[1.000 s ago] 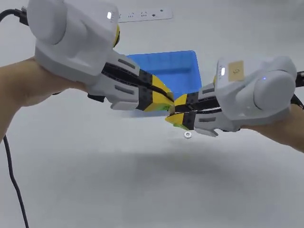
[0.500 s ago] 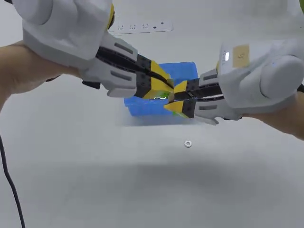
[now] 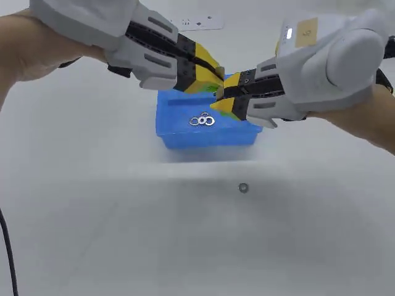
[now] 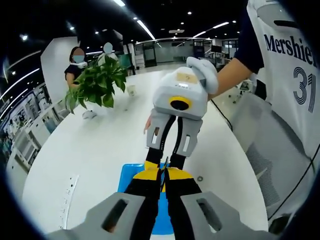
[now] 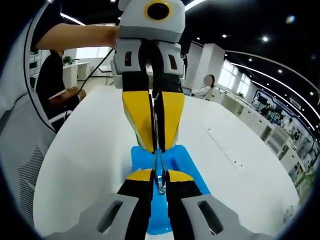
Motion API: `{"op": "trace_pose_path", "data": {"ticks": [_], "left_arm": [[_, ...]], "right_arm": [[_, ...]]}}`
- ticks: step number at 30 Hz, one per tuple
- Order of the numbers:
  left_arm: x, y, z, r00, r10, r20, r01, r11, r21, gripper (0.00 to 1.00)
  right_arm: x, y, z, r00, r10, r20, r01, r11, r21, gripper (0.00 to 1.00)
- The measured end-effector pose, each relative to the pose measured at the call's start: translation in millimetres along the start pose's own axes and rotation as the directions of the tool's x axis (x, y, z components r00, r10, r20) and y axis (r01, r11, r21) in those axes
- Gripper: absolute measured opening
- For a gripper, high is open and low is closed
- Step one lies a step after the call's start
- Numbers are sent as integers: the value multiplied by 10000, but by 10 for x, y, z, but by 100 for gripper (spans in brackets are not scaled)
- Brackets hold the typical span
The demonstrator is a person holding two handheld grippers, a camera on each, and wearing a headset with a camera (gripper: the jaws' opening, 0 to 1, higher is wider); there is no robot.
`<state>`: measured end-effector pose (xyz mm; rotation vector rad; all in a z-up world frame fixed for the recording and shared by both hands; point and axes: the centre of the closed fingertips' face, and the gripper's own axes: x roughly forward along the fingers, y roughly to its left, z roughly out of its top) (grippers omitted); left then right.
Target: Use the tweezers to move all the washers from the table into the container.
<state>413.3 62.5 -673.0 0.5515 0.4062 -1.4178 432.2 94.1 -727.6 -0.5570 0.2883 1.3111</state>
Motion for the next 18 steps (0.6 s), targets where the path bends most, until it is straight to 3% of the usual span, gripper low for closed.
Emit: {"op": "trace_pose_path", "data": {"ticks": [7, 18], "left_arm": [[90, 107, -261, 9998, 70, -193, -81, 9983, -580, 7], [222, 146, -391, 10000, -22, 2, 22, 9932, -1160, 7]], "right_arm": [[233, -30, -200, 9994, 249, -247, -236, 9985, 489, 10], [312, -29, -373, 9979, 468, -446, -422, 9941, 995, 10]]}}
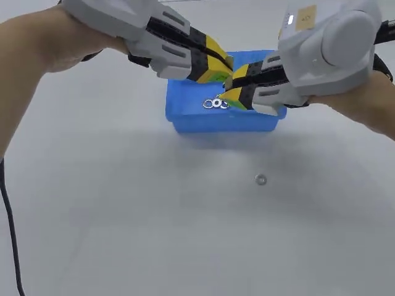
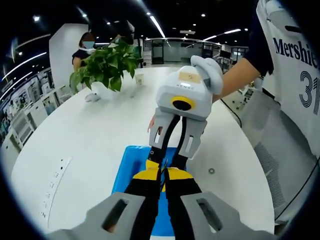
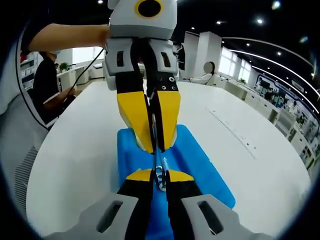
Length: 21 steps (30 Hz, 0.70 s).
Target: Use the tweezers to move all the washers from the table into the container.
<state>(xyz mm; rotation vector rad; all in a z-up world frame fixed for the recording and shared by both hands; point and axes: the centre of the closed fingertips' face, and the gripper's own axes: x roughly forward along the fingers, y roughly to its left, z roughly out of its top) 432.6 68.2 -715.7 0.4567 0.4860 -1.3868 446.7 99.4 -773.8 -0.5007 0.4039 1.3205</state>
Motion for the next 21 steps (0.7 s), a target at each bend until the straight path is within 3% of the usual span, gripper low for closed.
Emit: {"op": "trace_pose_path", "data": {"ticks": [14, 21], "left_arm": [[8, -39, 3, 9999, -139, -82, 140, 9999, 78, 7], [-24, -108, 115, 9997, -257, -44, 258, 9992, 302, 7]], "right_arm": [[1, 23, -17, 10000, 1, 12, -1, 10000, -2, 12], [-122, 50, 44, 10000, -10, 92, 12, 9996, -276, 12]]}}
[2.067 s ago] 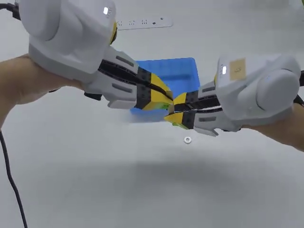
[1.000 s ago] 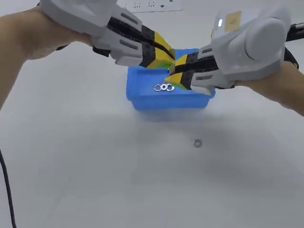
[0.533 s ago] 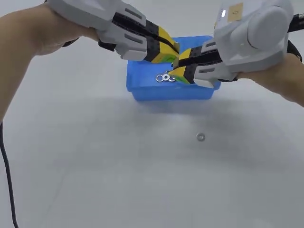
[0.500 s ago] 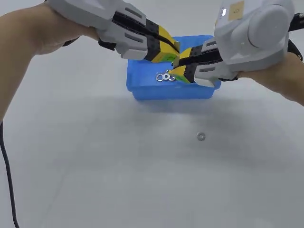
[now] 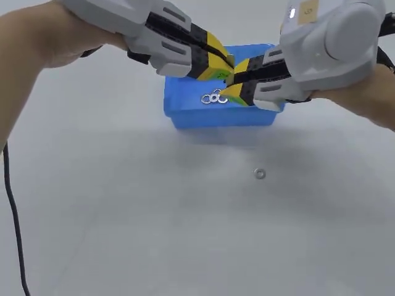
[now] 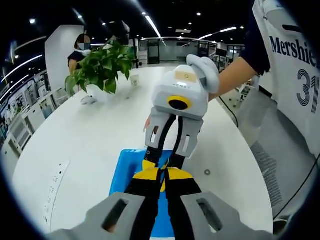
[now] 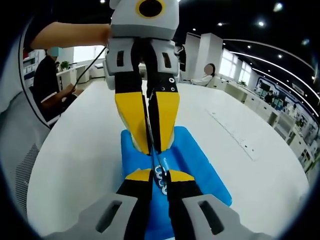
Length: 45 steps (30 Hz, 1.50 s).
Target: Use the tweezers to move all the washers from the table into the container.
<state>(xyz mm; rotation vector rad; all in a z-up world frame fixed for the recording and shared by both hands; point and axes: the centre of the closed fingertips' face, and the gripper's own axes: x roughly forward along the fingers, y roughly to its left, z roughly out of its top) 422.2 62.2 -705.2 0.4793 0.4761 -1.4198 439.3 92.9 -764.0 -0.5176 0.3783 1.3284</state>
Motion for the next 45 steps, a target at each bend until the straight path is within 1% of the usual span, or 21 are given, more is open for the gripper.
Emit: {"op": "trace_pose_path", "data": {"ticks": [4, 6, 9, 14, 18, 21, 22, 23, 24, 26, 29, 30, 34, 37, 39, 45], "left_arm": [[-35, -52, 71, 10000, -75, 17, 75, 9999, 130, 7], [-57, -84, 118, 10000, -96, 27, 95, 9997, 206, 7], [-65, -100, 146, 9999, -113, 23, 112, 9995, 301, 7], [-92, -279, 306, 9997, -169, 150, 160, 9984, 549, 7], [-99, -398, 403, 9993, -289, 255, 271, 9972, 704, 7], [-109, -495, 477, 9989, -415, 202, 396, 9953, 888, 7], [-109, -506, 485, 9989, -423, 194, 404, 9951, 905, 7], [-110, -543, 503, 9989, -443, 158, 426, 9945, 955, 7], [-105, -560, 496, 9989, -452, 147, 435, 9942, 985, 7], [-100, -634, 520, 9988, -459, 166, 439, 9936, 1045, 7], [-88, -729, 531, 9986, -495, 210, 472, 9941, 973, 7], [-75, -773, 530, 9985, -520, 197, 499, 9943, 942, 7], [-17, -883, 499, 9981, -575, 211, 556, 9948, 850, 7], [9, -1004, 529, 9976, -650, 221, 631, 9951, 762, 7], [28, -1014, 507, 9973, -685, 250, 665, 9951, 738, 7], [137, -1142, 452, 9959, -824, 374, 805, 9955, 508, 7]], "right_arm": [[-53, 23, 57, 10000, -12, 79, 13, 10000, -93, 12], [-102, 62, 100, 9999, -24, 122, 26, 9998, -177, 12], [-162, 103, 142, 9999, -41, 142, 46, 9995, -319, 12], [-324, 191, 213, 9997, -158, 191, 165, 9992, -370, 12], [-452, 286, 252, 9993, -345, 144, 355, 9967, -731, 11], [-529, 365, 286, 9988, -438, 221, 452, 9968, -662, 11], [-558, 397, 298, 9986, -472, 253, 487, 9968, -636, 11], [-577, 418, 304, 9985, -489, 258, 505, 9968, -624, 11], [-609, 453, 314, 9983, -514, 269, 530, 9966, -625, 11], [-653, 522, 322, 9984, -487, 294, 505, 9968, -624, 11], [-689, 614, 309, 9987, -436, 276, 453, 9968, -656, 11], [-701, 661, 295, 9990, -364, 245, 380, 9970, -669, 11], [-741, 783, 243, 9997, -228, 132, 236, 9976, -649, 11], [-763, 869, 197, 9999, -132, 90, 137, 9981, -597, 11], [-780, 923, 164, 9999, -94, 54, 97, 9984, -553, 11], [-787, 1039, 44, 9999, 43, -165, -49, 9993, -370, 11]]}}
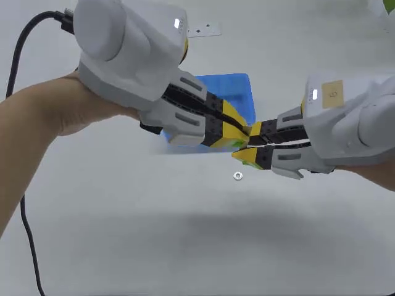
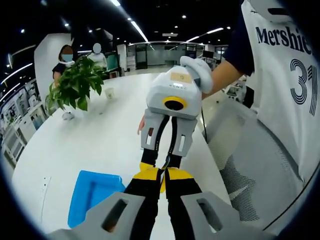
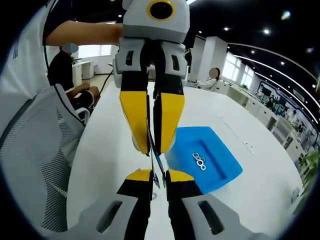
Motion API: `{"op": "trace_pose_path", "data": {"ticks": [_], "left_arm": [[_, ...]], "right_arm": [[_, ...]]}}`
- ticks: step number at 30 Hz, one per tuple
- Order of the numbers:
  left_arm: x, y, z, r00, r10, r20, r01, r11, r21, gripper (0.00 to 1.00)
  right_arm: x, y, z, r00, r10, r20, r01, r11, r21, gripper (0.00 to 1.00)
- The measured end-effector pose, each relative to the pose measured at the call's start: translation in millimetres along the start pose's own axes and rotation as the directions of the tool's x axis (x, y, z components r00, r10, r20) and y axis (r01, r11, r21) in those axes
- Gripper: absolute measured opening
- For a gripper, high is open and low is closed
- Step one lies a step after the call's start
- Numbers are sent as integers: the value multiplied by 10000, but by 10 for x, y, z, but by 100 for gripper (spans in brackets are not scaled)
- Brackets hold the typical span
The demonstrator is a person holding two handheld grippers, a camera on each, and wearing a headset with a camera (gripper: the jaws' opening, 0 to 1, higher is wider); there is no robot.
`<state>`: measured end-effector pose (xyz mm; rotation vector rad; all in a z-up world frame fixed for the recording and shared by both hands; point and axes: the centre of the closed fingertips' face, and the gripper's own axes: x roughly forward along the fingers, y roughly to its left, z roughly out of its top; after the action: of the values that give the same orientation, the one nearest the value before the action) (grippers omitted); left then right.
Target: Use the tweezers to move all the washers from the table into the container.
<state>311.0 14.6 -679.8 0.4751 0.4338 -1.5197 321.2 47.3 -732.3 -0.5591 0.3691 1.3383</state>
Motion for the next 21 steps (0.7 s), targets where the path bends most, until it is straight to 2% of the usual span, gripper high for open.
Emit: {"op": "trace_pose_path", "data": {"ticks": [3, 9, 16, 21], "left_arm": [[55, -88, -2, 10000, -64, 8, 64, 9999, -117, 7], [83, -152, -90, 9999, -102, 10, 102, 9990, -441, 7], [120, -164, -198, 10000, -18, 52, 23, 9959, -906, 7], [133, -146, -236, 10000, 40, 8, -39, 9948, -1013, 7]], "right_arm": [[18, 58, -48, 9999, 140, -23, -139, 9998, 113, 11], [76, 134, -142, 9994, 322, -88, -318, 9987, 390, 11], [145, 176, -228, 9985, 512, -175, -500, 9966, 649, 11], [184, 174, -270, 9979, 597, -241, -578, 9958, 714, 11]]}}
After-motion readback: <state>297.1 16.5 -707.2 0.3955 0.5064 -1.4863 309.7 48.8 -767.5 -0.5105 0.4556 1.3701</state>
